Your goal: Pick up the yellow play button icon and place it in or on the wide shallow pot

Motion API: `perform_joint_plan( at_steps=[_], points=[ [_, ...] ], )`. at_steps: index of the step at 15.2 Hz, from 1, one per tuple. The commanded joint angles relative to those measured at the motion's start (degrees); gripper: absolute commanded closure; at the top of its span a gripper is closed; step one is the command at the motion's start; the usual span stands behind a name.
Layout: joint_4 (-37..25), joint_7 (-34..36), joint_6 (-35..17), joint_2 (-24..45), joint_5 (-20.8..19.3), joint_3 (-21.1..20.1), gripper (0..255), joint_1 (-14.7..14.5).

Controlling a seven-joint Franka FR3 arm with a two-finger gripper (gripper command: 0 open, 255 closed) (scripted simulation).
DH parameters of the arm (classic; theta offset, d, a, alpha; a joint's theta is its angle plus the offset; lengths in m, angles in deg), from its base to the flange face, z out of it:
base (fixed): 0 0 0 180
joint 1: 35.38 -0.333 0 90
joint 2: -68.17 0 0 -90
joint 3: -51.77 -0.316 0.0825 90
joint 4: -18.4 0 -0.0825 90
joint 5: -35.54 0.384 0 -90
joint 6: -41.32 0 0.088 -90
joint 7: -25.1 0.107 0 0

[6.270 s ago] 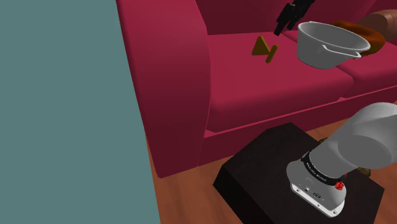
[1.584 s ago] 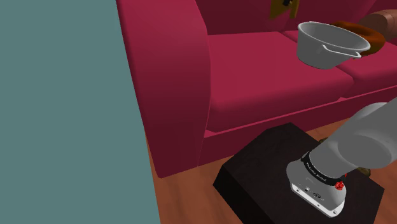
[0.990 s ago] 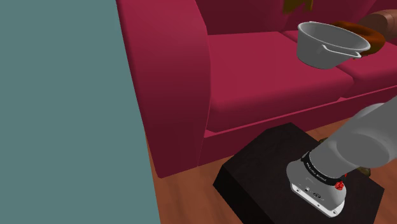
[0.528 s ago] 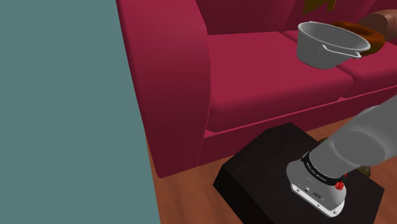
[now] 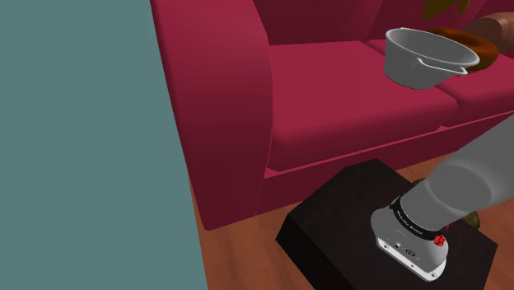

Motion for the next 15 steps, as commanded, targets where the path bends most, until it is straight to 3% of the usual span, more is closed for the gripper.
perform_joint_plan(
  at_steps=[1, 4, 15],
  points=[
    [-2.24, -3.7, 0.6, 2.31, 1.64, 2.22, 255, 1.65],
    [-7.09, -9.63, 2.34, 7.04, 5.32, 5.6, 255, 5.21],
    [7.59, -7.34, -8.03, 0.97, 0.9, 3.76, 255, 3.27]
  ],
)
